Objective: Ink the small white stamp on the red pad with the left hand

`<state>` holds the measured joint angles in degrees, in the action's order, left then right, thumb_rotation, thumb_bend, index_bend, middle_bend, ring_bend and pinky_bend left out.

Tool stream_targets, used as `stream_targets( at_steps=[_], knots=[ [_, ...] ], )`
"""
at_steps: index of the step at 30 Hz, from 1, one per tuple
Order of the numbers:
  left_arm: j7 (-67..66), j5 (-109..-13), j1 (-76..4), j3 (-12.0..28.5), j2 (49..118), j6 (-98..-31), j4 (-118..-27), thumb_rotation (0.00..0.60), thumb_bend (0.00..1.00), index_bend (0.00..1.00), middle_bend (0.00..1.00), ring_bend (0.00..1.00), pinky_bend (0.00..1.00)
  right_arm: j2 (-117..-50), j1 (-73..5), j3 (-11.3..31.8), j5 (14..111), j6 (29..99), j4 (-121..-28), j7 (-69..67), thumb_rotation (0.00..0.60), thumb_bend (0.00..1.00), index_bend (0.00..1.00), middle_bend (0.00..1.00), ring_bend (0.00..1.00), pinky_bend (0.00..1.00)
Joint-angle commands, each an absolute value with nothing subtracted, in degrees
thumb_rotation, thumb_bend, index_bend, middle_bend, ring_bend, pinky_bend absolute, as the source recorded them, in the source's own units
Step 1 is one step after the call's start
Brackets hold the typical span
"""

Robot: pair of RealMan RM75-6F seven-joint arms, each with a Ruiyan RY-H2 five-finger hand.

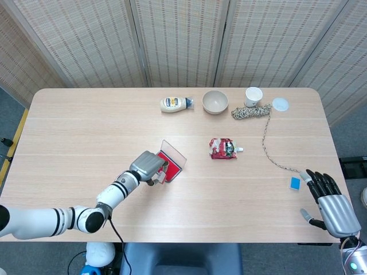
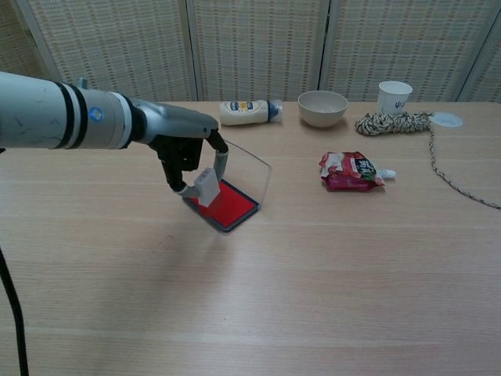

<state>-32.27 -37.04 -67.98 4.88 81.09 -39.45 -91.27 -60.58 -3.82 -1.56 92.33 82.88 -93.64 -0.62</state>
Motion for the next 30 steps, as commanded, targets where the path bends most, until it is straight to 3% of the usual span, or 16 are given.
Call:
stream_targets(
  at_steps=[1, 13, 30],
  knots=[
    [-34.1, -34.3, -70.9, 4.2, 83.2, -38.4, -87.4, 0.6, 0.48, 0.91, 1.0, 1.0, 0.95, -60.4, -4.0, -1.1, 91.2, 82.4, -93.5, -1.1, 0.6, 0.29, 0.0, 0.0, 0.0, 0.0],
    [-34.8, -29.5, -76.6, 2.8, 86.8, -35.0, -79.5, 0.6, 0.48, 0.91, 1.0, 1.0, 0.96, -59.9, -4.4, 0.3, 87.5, 80.9, -93.1, -2.5, 0.6, 0.29, 0.0, 0.0, 0.0, 0.0],
    [-31.5, -30.5, -77.9, 0.9, 89.8, -33.1, -73.9, 0.6, 0.48, 0.91, 1.0, 1.0, 0.96, -59.7, -4.2, 0.7, 86.9, 81.0, -92.9, -2.9, 0.6, 0.29, 0.0, 0.0, 0.0, 0.0]
  ],
)
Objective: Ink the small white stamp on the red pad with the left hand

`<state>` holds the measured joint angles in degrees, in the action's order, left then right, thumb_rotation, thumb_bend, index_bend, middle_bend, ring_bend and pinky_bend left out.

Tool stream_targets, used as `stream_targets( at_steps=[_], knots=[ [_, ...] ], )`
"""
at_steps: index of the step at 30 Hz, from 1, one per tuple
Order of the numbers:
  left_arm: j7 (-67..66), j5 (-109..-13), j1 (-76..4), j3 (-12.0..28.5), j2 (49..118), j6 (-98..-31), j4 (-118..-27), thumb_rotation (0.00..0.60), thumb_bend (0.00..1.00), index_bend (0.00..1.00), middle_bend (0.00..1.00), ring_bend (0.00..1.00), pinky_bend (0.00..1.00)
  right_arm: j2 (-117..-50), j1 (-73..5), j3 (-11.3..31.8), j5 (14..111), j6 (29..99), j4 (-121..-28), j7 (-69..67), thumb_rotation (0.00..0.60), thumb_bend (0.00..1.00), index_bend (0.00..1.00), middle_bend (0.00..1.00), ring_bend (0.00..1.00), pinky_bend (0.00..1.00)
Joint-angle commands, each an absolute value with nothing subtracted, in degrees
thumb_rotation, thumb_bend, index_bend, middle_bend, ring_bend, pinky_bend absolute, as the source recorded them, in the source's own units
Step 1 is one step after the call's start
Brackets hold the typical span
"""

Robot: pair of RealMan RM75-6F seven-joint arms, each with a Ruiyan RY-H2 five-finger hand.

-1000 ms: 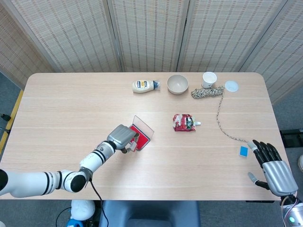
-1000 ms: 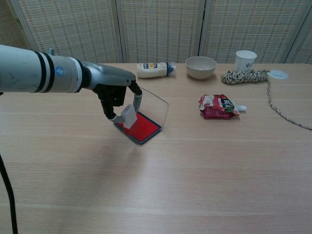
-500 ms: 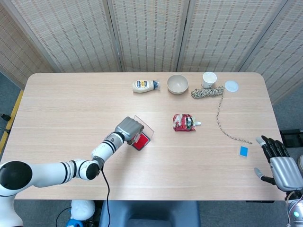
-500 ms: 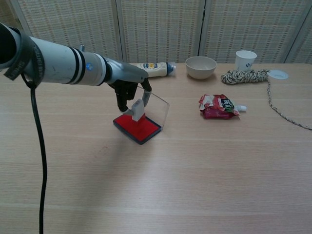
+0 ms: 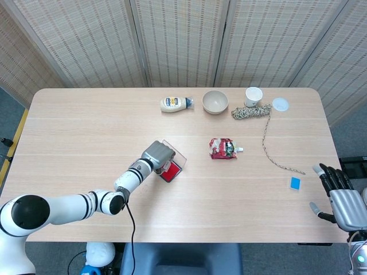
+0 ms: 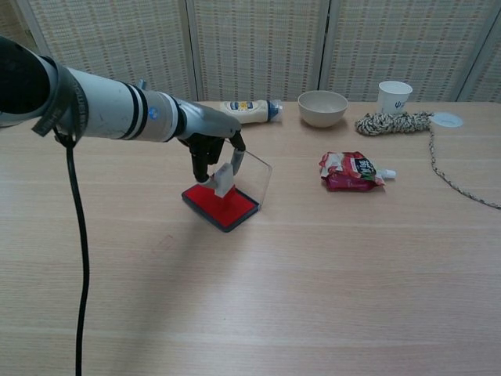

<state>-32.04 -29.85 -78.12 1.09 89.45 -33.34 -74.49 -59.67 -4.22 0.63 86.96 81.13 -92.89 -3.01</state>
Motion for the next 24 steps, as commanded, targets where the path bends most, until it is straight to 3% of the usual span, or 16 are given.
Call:
stream_targets(
  at_steps=[1, 24],
  knots=[
    [-31.1, -30.7, -77.8, 0.9, 89.9, -33.0, -73.6, 0.6, 0.48, 0.91, 1.0, 1.0, 0.96, -59.7, -4.3, 0.7, 86.8, 81.0, -92.9, -2.9, 0.6, 0.29, 0.0, 0.0, 0.0, 0.0],
    [-26.4, -35.2, -77.1, 0.4, 91.4, -30.7, -69.0, 0.6, 0.48, 0.91, 1.0, 1.0, 0.96, -60.1, -4.6, 1.2, 85.7, 80.3, -92.9, -2.0, 0.6, 0.29, 0.0, 0.0, 0.0, 0.0]
  ],
)
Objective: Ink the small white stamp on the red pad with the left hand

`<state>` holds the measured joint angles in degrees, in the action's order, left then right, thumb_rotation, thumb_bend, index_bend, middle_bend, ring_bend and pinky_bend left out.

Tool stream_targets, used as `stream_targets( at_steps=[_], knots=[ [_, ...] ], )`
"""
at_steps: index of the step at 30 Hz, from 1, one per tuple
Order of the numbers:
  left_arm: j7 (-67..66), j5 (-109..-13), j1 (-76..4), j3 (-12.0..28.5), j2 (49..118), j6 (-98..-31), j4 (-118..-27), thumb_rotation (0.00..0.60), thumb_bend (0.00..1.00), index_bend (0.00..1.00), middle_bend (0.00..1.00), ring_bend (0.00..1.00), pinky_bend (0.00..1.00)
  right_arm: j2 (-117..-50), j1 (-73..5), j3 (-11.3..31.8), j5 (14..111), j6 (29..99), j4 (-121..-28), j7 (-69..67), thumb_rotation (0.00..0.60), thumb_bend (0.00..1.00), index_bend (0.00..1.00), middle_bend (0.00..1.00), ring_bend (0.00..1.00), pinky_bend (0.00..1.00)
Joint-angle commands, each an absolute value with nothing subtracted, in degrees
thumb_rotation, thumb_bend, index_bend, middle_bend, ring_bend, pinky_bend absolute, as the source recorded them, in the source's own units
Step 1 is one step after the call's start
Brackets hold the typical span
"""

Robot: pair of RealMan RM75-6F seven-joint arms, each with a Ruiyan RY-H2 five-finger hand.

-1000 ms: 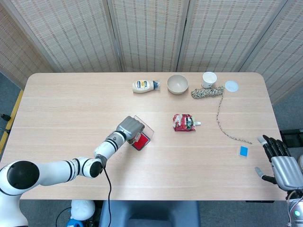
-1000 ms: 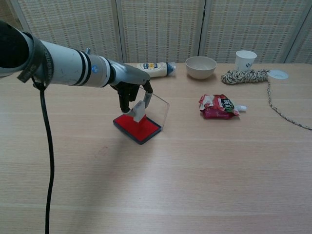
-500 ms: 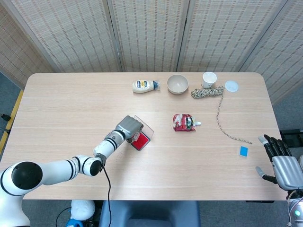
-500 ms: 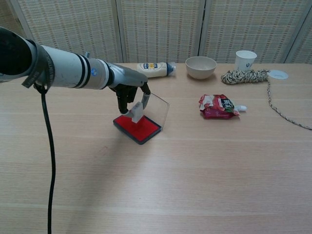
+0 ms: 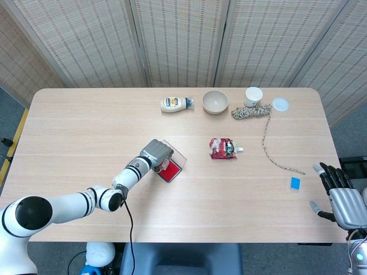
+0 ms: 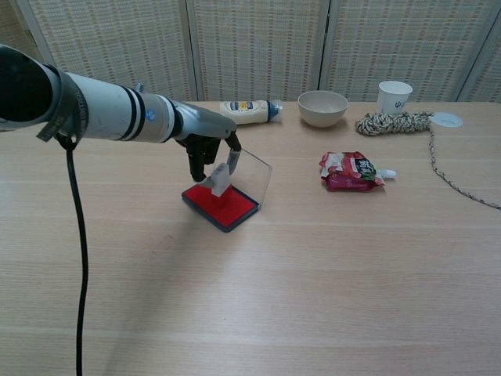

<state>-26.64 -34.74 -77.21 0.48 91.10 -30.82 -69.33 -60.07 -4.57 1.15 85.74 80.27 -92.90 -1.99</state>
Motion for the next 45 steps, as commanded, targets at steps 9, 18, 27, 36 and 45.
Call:
stream_targets(
  at_steps=[9, 18, 27, 36, 45],
  knots=[
    [-24.8, -37.0, -76.3, 0.2, 92.8, -30.1, -67.4, 0.6, 0.48, 0.91, 1.0, 1.0, 0.96, -60.0, -4.5, 1.3, 85.7, 80.5, -92.9, -2.1, 0.6, 0.29, 0.0, 0.0, 0.0, 0.0],
    [-23.2, -38.5, -75.7, 0.5, 93.5, -29.5, -66.3, 0.6, 0.48, 0.91, 1.0, 1.0, 0.96, -60.0, -4.3, 1.2, 86.0, 80.9, -92.7, -2.3, 0.6, 0.29, 0.0, 0.0, 0.0, 0.0],
    [-21.7, -40.2, -75.0, 1.2, 92.3, -29.9, -67.5, 0.6, 0.48, 0.91, 1.0, 1.0, 0.96, -60.0, -4.3, 1.3, 85.9, 80.9, -92.7, -2.4, 0.6, 0.29, 0.0, 0.0, 0.0, 0.0],
    [-24.0, -38.6, -75.2, 1.0, 86.9, -34.2, -76.7, 0.6, 0.47, 0.91, 1.0, 1.0, 0.96, -59.9, -4.2, 0.9, 86.9, 81.4, -92.7, -2.9, 0.6, 0.29, 0.0, 0.0, 0.0, 0.0],
    [-25.9, -38.0, -71.6, -1.0, 79.8, -42.7, -89.6, 0.6, 0.47, 0.91, 1.0, 1.0, 0.96, -59.6, -3.9, 0.3, 88.5, 82.1, -92.8, -3.5, 0.6, 0.29, 0.0, 0.0, 0.0, 0.0]
  ],
)
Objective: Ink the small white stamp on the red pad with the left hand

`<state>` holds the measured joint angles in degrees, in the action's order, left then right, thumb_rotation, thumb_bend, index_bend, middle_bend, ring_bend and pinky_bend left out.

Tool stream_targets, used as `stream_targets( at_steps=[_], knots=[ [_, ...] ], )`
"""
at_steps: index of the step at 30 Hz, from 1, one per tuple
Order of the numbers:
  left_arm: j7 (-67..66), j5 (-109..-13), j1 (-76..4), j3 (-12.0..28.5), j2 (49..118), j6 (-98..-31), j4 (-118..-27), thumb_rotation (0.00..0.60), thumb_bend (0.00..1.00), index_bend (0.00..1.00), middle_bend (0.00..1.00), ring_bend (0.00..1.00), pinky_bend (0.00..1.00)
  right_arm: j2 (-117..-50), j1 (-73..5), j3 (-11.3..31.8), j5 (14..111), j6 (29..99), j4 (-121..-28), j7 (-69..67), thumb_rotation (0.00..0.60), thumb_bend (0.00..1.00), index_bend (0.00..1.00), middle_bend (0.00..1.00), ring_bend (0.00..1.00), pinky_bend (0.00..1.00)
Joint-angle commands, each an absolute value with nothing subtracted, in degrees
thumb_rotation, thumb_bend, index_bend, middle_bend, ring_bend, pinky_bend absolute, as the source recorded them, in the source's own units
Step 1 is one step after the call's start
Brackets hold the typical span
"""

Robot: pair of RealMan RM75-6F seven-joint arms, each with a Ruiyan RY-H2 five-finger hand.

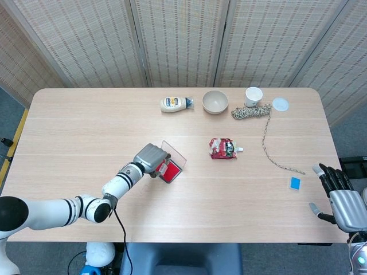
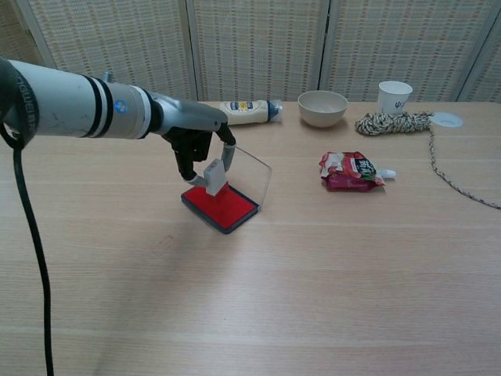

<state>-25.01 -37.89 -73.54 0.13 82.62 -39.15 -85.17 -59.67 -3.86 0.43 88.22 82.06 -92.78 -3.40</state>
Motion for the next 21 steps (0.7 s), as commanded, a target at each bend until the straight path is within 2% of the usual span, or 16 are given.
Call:
stream_targets(
  at_steps=[1, 11, 21],
  knots=[
    [-26.1, -38.4, -70.8, -1.4, 79.1, -43.9, -91.0, 0.6, 0.47, 0.9, 1.0, 1.0, 0.96, -59.6, -3.9, 0.1, 88.9, 82.1, -92.9, -3.4, 0.6, 0.29, 0.0, 0.0, 0.0, 0.0],
    [-26.9, -43.2, -63.6, -4.4, 77.2, -52.9, -98.8, 0.6, 0.47, 0.9, 1.0, 1.0, 0.96, -59.7, -3.7, -0.9, 91.1, 82.7, -93.2, -3.2, 0.6, 0.29, 0.0, 0.0, 0.0, 0.0],
    [-25.6, -47.6, -58.5, -5.3, 79.5, -53.2, -98.4, 0.6, 0.47, 0.88, 1.0, 1.0, 0.96, -59.6, -3.6, -1.7, 92.4, 82.9, -93.2, -3.1, 0.6, 0.29, 0.0, 0.0, 0.0, 0.0]
  ],
)
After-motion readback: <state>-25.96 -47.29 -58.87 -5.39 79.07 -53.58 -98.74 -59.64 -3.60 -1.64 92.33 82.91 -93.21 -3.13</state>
